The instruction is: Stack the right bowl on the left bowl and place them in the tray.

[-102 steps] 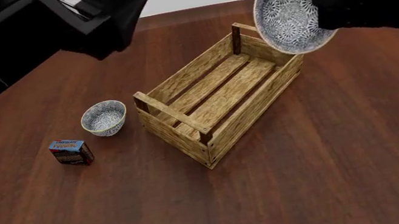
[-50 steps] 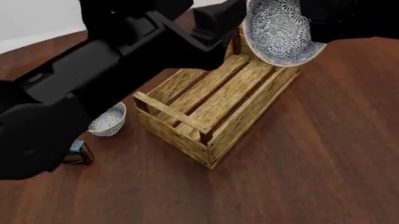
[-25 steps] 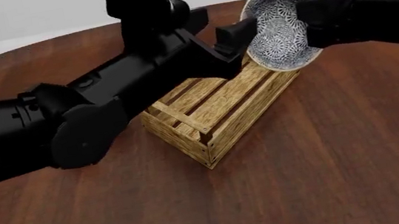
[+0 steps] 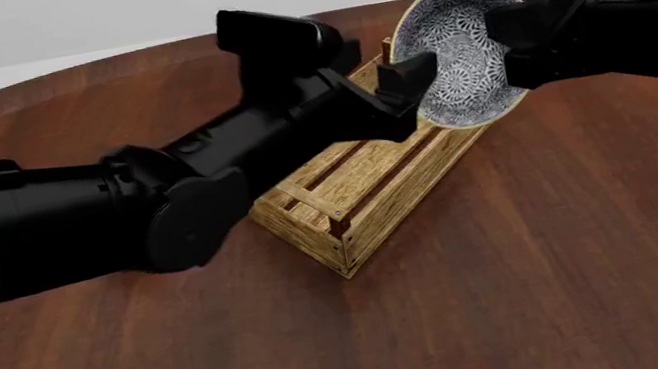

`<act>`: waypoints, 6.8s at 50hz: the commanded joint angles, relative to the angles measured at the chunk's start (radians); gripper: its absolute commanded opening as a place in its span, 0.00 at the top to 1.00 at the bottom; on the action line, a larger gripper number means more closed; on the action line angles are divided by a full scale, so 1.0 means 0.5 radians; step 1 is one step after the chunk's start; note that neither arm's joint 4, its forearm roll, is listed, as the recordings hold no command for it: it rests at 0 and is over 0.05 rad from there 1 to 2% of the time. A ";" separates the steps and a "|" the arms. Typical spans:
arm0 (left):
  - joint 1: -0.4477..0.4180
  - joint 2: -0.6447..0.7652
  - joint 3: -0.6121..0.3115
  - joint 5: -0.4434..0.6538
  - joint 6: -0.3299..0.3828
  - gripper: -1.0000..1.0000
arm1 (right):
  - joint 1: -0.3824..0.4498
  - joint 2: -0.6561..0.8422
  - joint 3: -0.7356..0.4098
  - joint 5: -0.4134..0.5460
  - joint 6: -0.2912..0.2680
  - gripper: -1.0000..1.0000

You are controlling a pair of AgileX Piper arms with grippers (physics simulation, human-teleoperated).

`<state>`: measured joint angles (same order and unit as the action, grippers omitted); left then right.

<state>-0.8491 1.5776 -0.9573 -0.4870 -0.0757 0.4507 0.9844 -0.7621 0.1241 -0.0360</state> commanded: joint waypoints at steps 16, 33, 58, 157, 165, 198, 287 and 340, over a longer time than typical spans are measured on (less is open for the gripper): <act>-0.006 0.045 0.043 -0.095 -0.086 1.00 | 0.023 -0.030 -0.013 0.007 -0.002 1.00; -0.008 0.030 0.056 -0.110 -0.096 1.00 | 0.028 -0.031 -0.007 0.010 -0.026 0.00; 0.062 -0.050 0.031 0.013 -0.005 1.00 | 0.112 -0.311 -0.064 0.225 0.023 0.00; 0.713 -0.768 0.042 0.946 0.280 1.00 | 0.187 -0.154 -0.239 0.128 0.063 0.00; 0.728 -0.823 0.032 1.056 0.304 1.00 | 0.193 -0.155 -0.236 0.127 0.046 0.00; 0.828 -0.830 -0.195 1.675 -0.099 1.00 | 0.202 -0.169 -0.225 0.125 0.040 0.00; 1.390 -0.297 -0.042 1.411 -0.632 1.00 | 0.205 -0.162 -0.216 0.123 0.029 0.00; 1.484 0.138 -0.022 1.035 -0.811 1.00 | 0.206 -0.129 -0.206 0.099 0.011 0.00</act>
<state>-0.1174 1.6049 -0.9444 0.0532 -0.4762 0.5541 0.9204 -0.8658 0.1739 -0.0291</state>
